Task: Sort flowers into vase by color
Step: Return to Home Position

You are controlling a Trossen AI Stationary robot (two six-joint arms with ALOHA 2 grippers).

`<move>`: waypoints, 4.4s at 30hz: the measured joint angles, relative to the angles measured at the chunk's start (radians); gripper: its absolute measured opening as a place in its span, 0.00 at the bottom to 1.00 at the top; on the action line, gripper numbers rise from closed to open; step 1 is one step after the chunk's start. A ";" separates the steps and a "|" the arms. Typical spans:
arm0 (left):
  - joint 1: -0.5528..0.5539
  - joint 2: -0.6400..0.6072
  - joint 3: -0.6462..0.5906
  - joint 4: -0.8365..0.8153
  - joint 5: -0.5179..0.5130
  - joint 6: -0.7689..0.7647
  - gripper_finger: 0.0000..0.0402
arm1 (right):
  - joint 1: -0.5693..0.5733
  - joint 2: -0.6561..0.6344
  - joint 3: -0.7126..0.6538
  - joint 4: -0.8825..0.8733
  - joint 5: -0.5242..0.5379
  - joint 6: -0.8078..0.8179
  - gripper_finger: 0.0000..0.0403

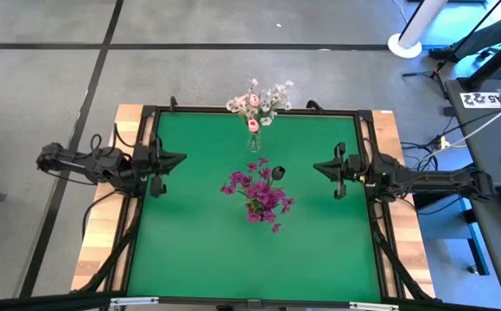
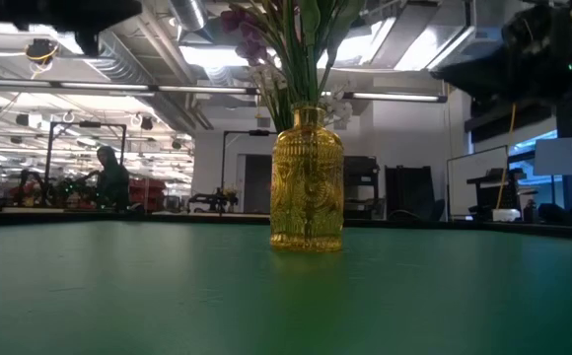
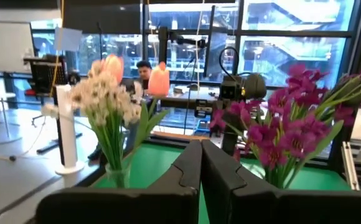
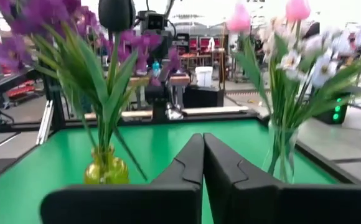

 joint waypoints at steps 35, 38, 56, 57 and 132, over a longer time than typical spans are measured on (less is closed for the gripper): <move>-0.001 -0.268 -0.119 -0.180 -0.024 -0.039 0.00 | 0.000 -0.440 -0.054 -0.384 0.009 0.021 0.00; -0.001 -0.268 -0.176 -0.119 -0.024 -0.041 0.00 | 0.000 -0.442 -0.055 -0.367 0.000 0.012 0.00; 0.192 -0.267 -0.313 0.060 0.210 -0.051 0.00 | 0.000 -0.441 -0.057 -0.372 -0.040 -0.021 0.00; 0.221 -0.267 -0.313 0.058 0.233 -0.063 0.00 | 0.000 -0.441 -0.058 -0.372 -0.045 -0.021 0.00; 0.465 -0.264 -0.312 -0.049 0.545 -0.287 0.00 | 0.002 -0.435 -0.059 -0.487 0.062 -0.026 0.00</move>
